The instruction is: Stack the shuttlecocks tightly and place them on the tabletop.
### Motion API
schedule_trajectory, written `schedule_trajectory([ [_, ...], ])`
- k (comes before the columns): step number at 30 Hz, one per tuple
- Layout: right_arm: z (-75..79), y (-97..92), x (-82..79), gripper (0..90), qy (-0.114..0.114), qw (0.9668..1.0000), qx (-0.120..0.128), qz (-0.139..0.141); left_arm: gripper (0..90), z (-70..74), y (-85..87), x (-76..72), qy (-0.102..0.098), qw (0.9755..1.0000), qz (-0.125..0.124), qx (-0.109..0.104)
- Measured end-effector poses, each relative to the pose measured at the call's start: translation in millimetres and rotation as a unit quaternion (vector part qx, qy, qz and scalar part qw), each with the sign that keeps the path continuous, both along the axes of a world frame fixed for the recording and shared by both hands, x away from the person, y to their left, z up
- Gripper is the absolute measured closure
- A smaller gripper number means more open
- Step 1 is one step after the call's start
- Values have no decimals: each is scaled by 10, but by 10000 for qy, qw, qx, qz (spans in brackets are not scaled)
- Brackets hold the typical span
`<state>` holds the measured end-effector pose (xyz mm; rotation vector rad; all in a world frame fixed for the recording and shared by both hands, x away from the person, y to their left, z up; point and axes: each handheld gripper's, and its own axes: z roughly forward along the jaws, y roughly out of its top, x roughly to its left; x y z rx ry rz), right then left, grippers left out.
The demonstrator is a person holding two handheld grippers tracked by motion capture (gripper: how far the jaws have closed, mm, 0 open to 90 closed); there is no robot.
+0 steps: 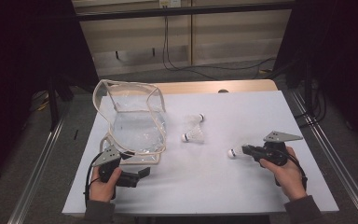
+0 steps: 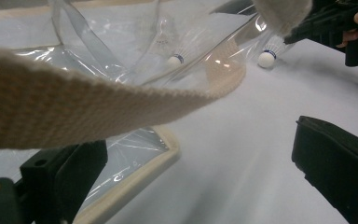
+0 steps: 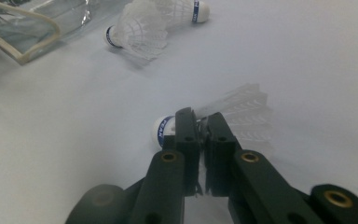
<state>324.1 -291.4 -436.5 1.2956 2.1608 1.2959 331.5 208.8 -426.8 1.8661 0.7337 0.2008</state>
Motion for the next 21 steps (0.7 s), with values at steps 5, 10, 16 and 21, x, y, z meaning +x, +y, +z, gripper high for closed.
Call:
schedule_trajectory([
  [5, 8, -3, -5, 884, 117, 9997, 67, 181, 34, 1, 1, 0, 0, 10000, 5, -9],
  [10, 6, -8, -11, 900, 187, 9995, 149, 199, 35, 5, 2, 1, -8, 10000, -7, -6],
  [16, 16, -11, 0, 900, 87, 9993, 338, 146, 34, 7, 4, -1, -8, 10000, -6, -8],
  [21, 24, -5, 19, 900, -24, 9983, 583, 70, 35, 11, 6, -6, -24, 10000, 22, 4],
])
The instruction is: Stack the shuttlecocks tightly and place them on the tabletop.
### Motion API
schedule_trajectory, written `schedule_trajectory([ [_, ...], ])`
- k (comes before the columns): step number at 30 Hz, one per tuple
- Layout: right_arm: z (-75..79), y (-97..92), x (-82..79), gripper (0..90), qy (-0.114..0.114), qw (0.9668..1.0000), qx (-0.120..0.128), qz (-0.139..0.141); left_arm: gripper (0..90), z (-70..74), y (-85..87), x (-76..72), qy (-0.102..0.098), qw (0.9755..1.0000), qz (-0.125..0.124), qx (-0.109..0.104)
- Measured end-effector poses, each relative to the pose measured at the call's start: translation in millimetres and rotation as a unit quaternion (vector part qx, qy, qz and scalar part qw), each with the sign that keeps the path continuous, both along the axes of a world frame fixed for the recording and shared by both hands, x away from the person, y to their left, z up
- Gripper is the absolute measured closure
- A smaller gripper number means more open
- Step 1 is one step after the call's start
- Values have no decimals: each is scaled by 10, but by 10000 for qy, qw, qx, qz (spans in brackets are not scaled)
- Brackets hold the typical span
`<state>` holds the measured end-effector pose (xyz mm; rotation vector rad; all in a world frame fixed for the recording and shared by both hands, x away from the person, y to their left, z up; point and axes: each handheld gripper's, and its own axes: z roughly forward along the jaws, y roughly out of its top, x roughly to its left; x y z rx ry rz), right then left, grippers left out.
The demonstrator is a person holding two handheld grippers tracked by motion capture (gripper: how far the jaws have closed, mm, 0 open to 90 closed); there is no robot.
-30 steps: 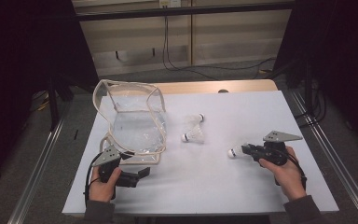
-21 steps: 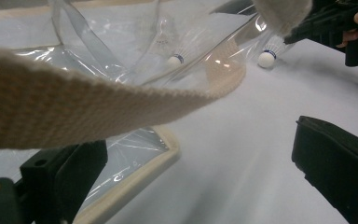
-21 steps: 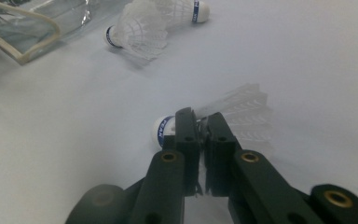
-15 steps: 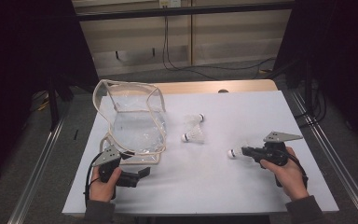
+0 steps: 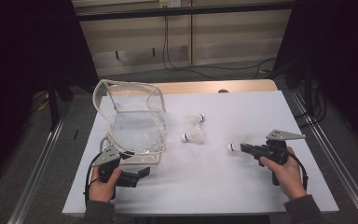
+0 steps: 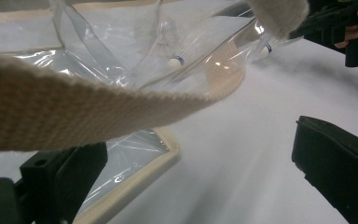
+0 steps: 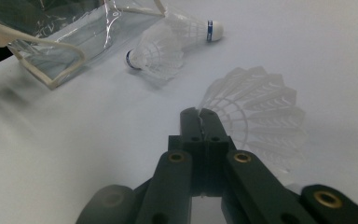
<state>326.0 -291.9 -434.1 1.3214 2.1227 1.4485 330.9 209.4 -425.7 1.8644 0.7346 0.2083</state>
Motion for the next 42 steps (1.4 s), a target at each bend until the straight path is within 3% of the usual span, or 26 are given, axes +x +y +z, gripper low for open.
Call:
schedule_trajectory([
  [17, 6, 123, 102, 900, -234, 9991, 289, -225, 34, 3, 10, -4, -7, 10000, 10, -29],
  [42, -12, 181, 224, 900, -281, 9985, 288, -368, 35, 3, 9, -5, -7, 10000, 1, -25],
])
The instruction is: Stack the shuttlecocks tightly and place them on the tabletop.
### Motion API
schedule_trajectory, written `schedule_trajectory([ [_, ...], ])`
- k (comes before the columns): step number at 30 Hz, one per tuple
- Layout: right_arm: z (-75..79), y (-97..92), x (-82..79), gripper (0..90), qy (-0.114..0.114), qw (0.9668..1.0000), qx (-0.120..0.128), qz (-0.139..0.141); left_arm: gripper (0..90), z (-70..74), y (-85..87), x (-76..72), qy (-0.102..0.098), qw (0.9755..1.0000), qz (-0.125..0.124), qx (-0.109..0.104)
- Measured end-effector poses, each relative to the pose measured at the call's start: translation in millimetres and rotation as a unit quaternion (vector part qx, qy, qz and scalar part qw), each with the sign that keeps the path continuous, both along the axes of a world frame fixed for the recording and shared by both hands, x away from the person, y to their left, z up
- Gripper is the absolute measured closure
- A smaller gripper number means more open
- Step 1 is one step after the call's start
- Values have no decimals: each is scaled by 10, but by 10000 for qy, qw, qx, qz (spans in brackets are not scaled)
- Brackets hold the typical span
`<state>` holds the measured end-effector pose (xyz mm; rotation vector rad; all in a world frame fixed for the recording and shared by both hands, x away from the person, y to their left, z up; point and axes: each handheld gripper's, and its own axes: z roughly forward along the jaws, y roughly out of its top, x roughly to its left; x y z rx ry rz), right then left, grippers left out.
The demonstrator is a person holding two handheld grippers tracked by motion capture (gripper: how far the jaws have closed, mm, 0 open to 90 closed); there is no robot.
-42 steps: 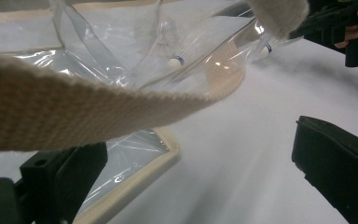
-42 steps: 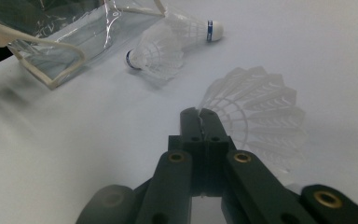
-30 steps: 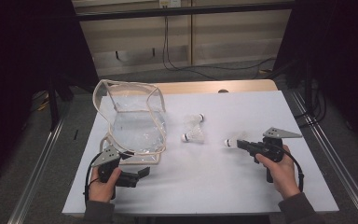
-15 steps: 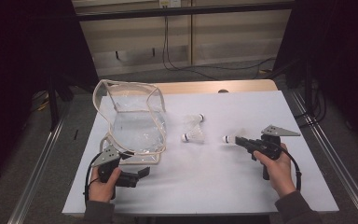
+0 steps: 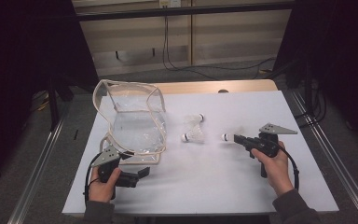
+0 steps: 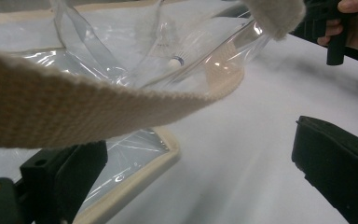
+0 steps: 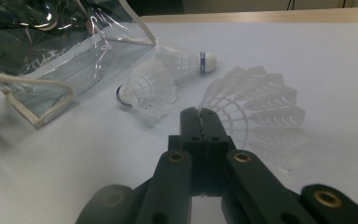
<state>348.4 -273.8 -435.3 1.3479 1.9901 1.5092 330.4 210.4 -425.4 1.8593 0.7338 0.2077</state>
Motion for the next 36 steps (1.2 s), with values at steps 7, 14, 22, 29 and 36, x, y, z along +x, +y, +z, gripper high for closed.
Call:
schedule_trajectory([
  [7, -4, 19, 32, 900, -9, 10000, -11, 14, 35, -5, -1, 5, 9, 10000, -1, -8],
  [14, -19, 34, 64, 900, 7, 10000, -15, 1, 35, -6, -4, 4, 14, 10000, 3, -25],
  [22, 11, 70, 92, 900, -36, 10000, -61, 28, 35, -9, -3, 7, 20, 10000, 7, -6],
  [29, 10, 105, 132, 900, -39, 9999, -100, 38, 35, -10, 0, 7, 14, 10000, 7, -7],
  [36, 12, 130, 165, 900, -56, 9999, -110, 53, 34, -9, 0, 2, 17, 10000, 7, -8],
])
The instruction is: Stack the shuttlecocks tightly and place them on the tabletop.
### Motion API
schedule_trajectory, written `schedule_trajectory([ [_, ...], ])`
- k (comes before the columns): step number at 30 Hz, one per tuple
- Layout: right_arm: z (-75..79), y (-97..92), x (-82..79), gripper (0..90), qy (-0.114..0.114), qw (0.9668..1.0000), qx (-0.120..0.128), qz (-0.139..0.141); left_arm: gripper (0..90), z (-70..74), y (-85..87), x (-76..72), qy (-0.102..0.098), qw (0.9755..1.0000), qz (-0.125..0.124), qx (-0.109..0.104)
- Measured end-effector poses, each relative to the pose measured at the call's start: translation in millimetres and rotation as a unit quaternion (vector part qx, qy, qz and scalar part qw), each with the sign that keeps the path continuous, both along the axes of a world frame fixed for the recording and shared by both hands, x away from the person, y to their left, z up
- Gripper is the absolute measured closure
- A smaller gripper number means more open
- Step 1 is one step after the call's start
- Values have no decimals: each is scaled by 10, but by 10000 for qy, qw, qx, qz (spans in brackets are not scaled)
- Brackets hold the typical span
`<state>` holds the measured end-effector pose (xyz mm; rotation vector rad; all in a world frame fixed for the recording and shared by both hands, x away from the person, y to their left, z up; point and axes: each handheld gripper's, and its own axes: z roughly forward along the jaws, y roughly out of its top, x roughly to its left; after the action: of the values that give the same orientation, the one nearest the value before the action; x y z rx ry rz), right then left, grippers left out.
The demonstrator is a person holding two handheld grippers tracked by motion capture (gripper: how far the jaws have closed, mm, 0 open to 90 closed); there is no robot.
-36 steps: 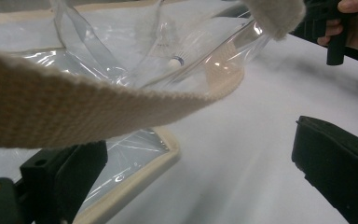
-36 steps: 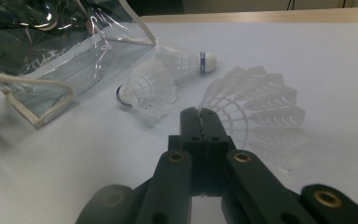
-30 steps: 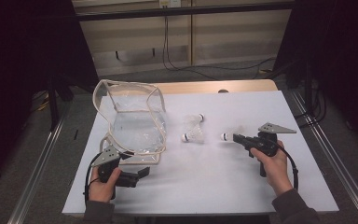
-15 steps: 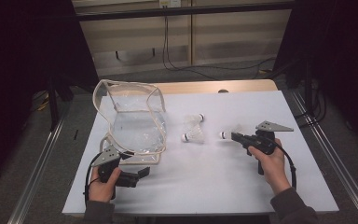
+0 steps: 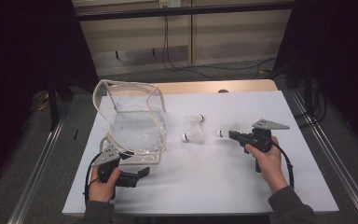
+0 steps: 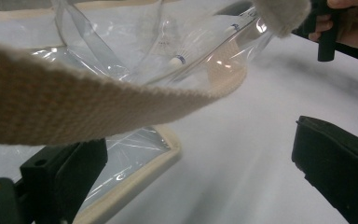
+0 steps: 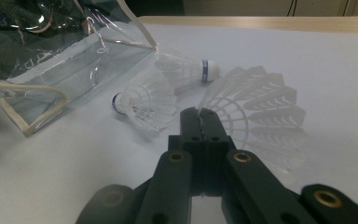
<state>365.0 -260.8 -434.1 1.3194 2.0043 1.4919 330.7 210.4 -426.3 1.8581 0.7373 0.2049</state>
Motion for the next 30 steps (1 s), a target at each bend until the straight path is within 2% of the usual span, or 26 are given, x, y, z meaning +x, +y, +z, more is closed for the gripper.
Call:
schedule_trajectory([
  [30, -1, 84, 103, 900, 11, 10000, -54, 78, 35, -4, 5, 0, 19, 10000, 19, 55],
])
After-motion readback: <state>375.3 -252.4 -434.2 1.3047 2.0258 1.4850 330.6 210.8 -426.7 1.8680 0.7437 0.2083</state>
